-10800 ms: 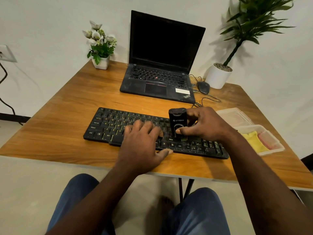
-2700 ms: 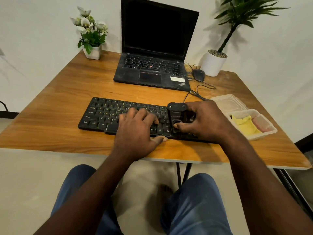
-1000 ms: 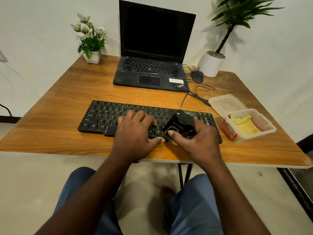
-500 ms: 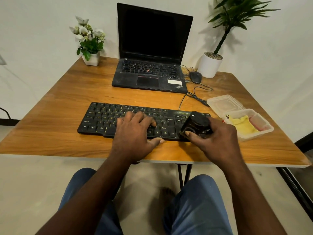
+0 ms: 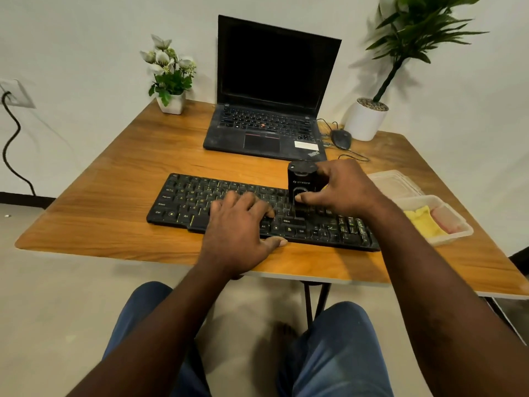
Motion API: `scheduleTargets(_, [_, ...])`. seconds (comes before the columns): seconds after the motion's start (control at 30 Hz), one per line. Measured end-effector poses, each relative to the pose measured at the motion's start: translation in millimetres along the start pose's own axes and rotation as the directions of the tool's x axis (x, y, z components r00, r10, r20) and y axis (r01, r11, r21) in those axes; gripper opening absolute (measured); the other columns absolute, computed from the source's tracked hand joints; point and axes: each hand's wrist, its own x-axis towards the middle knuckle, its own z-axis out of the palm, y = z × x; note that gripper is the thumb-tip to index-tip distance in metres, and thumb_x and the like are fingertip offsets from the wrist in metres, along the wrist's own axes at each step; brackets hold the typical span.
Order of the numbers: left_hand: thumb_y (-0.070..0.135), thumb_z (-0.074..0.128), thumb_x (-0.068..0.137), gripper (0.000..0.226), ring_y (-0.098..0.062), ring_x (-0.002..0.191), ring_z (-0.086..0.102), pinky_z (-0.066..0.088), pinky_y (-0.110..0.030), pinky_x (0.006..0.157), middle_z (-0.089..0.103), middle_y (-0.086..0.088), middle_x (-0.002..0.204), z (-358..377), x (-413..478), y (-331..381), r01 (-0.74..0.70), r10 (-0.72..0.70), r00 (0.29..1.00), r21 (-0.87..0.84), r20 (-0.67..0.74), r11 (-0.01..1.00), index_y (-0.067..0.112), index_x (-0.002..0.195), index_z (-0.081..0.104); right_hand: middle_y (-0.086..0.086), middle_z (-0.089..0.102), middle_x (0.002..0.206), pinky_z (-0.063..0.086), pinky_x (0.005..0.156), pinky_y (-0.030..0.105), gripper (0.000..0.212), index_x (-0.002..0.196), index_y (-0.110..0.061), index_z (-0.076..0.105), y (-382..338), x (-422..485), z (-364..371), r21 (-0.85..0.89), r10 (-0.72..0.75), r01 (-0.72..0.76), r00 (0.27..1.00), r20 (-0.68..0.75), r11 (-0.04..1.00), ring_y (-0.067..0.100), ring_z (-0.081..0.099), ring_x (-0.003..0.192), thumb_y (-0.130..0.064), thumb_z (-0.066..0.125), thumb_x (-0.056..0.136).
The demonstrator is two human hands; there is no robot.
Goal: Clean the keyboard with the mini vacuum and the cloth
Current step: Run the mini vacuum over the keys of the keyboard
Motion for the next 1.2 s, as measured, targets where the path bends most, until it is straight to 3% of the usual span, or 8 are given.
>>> scheduleTargets(0.13, [0.080,0.057,0.079,0.061,-0.016,0.121,0.039,0.032,-0.041,0.101,0.052,0.011,0.127,-1,0,0,0.004,-0.004,1.000,0.001,0.011,1.000,0.040,0.125,0.056,-0.012,0.075,0.090,0.060,0.071,0.028,0.032,0.100,-0.032,0.073,4,-2,-2,0.061,0.021,-0.027,0.994,0.103,0.998,0.006,0.073,0.083,-0.028,0.091,0.074])
scheduleTargets(0.27, [0.080,0.058,0.079,0.060,-0.016,0.121,0.039,0.032,-0.041,0.102,0.052,0.011,0.127,-2,-1,0,0.002,-0.002,1.000,-0.007,0.007,1.000,0.040,0.124,0.057,-0.007,0.076,0.102,0.062,0.076,0.030,0.047,0.118,-0.024,0.073,3,-2,0,0.027,0.007,-0.007,0.999,-0.033,1.000,0.010,0.072,0.089,-0.032,0.090,0.076])
scheduleTargets(0.43, [0.080,0.058,0.079,0.061,-0.015,0.123,0.037,0.031,-0.042,0.105,0.050,0.012,0.128,-3,-2,1,0.008,-0.007,1.000,-0.014,0.016,1.000,0.042,0.126,0.055,0.000,0.079,0.089,0.057,0.067,0.022,0.024,0.097,-0.015,0.073,1,-24,-21,0.243,-0.010,-0.048,0.973,0.232,0.969,0.014,0.076,0.080,-0.022,0.087,0.078])
scheduleTargets(0.6, [0.080,0.058,0.080,0.060,-0.014,0.124,0.037,0.030,-0.041,0.106,0.050,0.013,0.128,-3,-1,1,0.003,-0.003,1.000,-0.018,0.015,1.000,0.042,0.126,0.055,-0.002,0.079,0.095,0.055,0.074,0.028,0.023,0.103,-0.018,0.074,14,-40,-23,0.526,0.116,-0.029,0.984,-0.133,0.850,0.008,0.074,0.084,-0.023,0.083,0.083])
scheduleTargets(0.77, [0.072,0.064,0.082,0.058,-0.011,0.117,0.043,0.032,-0.037,0.102,0.057,0.013,0.124,-7,-4,-2,-0.022,0.020,1.000,-0.079,-0.016,0.997,0.037,0.128,0.055,-0.007,0.076,0.093,0.053,0.060,0.016,0.025,0.102,-0.025,0.072,11,-23,2,0.386,0.147,-0.081,0.978,-0.146,0.919,0.001,0.072,0.079,-0.030,0.086,0.081])
scheduleTargets(0.97, [0.076,0.060,0.083,0.065,-0.016,0.124,0.042,0.032,-0.041,0.104,0.057,0.010,0.131,-13,-10,-5,-0.022,0.022,1.000,-0.013,-0.011,1.000,0.035,0.133,0.055,-0.007,0.074,0.104,0.057,0.073,0.023,0.047,0.121,-0.020,0.071,-15,7,20,0.045,0.016,-0.011,0.994,-0.110,0.999,0.011,0.070,0.092,-0.036,0.087,0.080])
scheduleTargets(1.13, [0.077,0.059,0.083,0.065,-0.016,0.127,0.041,0.032,-0.042,0.106,0.055,0.010,0.133,-11,-8,-5,0.011,-0.011,1.000,-0.015,-0.002,1.000,0.037,0.133,0.053,-0.007,0.073,0.097,0.059,0.072,0.029,0.041,0.112,-0.022,0.070,-19,16,0,-0.014,0.004,-0.002,0.985,0.170,1.000,0.012,0.071,0.088,-0.031,0.089,0.076])
scheduleTargets(1.2, [0.078,0.059,0.083,0.066,-0.017,0.127,0.041,0.032,-0.043,0.107,0.055,0.010,0.133,-10,-7,-6,0.018,-0.018,1.000,-0.013,-0.004,1.000,0.037,0.133,0.053,-0.008,0.072,0.097,0.057,0.074,0.029,0.042,0.113,-0.020,0.070,-23,17,-2,-0.087,-0.020,0.033,0.988,0.152,0.996,0.011,0.069,0.088,-0.032,0.088,0.077])
